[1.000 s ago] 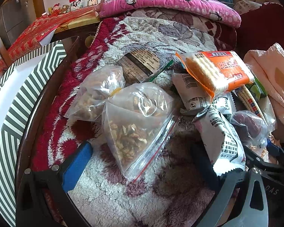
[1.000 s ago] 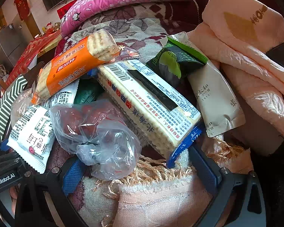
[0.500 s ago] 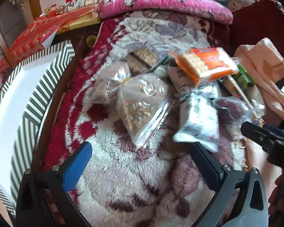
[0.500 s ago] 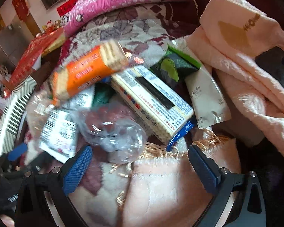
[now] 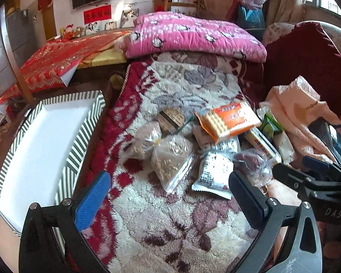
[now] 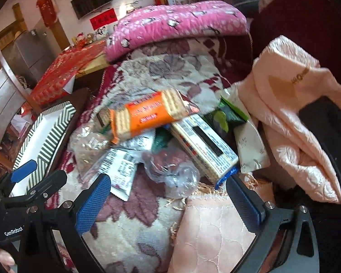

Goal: Organize snacks
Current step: 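Move both tools toward the snack pile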

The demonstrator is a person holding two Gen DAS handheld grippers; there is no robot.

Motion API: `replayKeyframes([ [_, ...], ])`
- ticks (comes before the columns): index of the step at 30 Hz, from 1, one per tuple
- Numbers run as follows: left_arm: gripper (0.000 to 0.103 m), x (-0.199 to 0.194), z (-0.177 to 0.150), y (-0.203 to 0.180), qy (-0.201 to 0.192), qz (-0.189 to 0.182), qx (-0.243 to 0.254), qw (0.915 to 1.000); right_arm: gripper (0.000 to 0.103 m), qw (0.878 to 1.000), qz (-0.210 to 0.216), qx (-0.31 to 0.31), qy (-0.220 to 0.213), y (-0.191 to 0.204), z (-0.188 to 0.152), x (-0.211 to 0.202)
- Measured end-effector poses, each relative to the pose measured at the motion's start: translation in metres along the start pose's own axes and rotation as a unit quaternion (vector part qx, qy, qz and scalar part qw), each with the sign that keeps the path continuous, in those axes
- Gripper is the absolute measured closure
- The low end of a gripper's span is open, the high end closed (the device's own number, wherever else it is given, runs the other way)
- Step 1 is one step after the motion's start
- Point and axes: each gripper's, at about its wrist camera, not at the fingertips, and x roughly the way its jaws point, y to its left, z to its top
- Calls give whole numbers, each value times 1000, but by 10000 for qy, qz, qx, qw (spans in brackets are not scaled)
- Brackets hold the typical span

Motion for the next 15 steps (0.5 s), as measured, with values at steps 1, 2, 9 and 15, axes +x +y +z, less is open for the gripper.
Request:
replayKeyframes([
  [1, 0, -1, 1, 1, -27, 13, -32, 10000, 1, 10000, 1, -34, -10, 2, 1, -1],
  [2, 0, -2, 2, 2, -42, 17, -63, 10000, 1, 10000, 6, -56, -15, 4, 1, -1],
  [9, 0, 1, 2, 10, 17, 58, -180, 9998, 1, 9998, 68, -181, 40, 15, -1, -1],
  [15, 0, 4, 1, 14, 66, 41, -249, 9997, 1, 9997, 39, -227, 96, 16, -3, 2],
])
